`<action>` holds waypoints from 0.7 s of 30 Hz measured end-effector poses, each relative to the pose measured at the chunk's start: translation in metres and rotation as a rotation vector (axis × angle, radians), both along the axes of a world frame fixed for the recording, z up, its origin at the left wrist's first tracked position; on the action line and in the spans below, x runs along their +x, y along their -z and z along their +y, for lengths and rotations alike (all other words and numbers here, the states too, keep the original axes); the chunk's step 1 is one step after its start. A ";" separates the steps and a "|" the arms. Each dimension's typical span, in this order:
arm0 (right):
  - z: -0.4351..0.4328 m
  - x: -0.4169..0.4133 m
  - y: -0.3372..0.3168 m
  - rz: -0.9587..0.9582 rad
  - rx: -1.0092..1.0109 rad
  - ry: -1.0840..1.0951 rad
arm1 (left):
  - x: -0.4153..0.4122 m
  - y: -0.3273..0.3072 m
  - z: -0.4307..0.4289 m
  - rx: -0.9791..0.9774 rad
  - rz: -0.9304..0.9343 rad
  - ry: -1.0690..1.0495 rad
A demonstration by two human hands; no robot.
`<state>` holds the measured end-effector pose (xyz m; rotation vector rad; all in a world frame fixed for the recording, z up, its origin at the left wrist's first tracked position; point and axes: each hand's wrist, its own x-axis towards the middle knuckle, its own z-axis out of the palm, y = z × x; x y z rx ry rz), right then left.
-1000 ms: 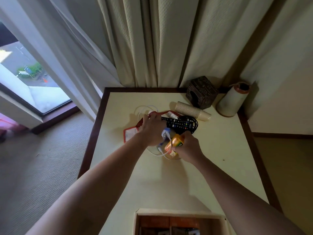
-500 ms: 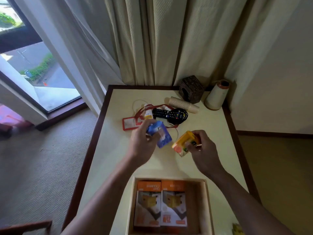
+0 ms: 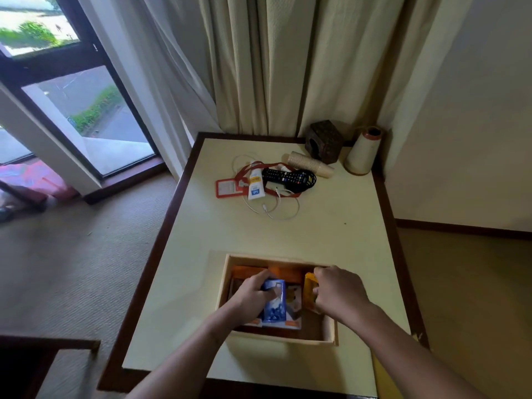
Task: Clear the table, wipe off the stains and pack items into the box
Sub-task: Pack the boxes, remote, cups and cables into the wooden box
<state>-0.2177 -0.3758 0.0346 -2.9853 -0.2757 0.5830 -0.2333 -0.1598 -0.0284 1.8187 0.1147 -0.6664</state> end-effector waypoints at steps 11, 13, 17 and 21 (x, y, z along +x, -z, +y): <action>0.044 0.014 0.014 -0.037 -0.344 -0.147 | 0.008 0.001 0.001 -0.035 0.056 0.048; 0.041 0.009 0.016 -0.097 -0.336 -0.137 | 0.008 0.001 0.003 -0.052 0.063 0.053; 0.036 -0.002 0.029 -0.130 -0.423 -0.228 | 0.006 0.001 0.005 -0.101 0.075 0.073; 0.034 -0.001 0.050 -0.121 -0.476 -0.331 | 0.008 0.007 0.005 -0.075 0.064 0.064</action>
